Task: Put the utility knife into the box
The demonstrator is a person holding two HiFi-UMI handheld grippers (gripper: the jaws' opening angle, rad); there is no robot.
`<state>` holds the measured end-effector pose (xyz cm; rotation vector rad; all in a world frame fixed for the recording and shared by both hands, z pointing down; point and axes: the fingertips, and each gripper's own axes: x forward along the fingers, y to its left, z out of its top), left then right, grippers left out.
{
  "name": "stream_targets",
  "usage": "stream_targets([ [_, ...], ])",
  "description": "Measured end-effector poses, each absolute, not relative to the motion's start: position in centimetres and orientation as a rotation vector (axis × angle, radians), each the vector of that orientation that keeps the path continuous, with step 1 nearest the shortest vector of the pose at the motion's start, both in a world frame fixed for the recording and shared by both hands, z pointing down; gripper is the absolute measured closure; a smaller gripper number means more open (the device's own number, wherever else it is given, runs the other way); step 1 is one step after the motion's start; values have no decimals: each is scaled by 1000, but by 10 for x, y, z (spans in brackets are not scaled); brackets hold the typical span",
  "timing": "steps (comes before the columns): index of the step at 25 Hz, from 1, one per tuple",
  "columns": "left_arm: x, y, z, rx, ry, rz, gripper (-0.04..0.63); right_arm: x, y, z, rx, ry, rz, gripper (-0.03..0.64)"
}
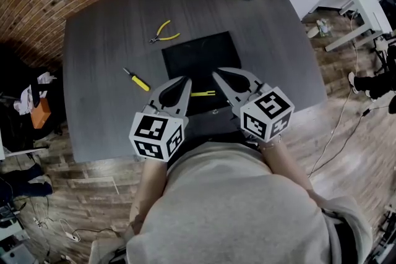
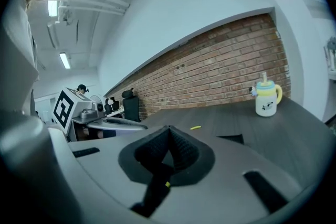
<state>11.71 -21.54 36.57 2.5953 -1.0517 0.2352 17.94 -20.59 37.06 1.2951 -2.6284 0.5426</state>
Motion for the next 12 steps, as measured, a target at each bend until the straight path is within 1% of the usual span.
stream_targets([
  [12,112,-217,375,2559,-1045,217,568,182,-208,387,1284,-2573,616,612],
])
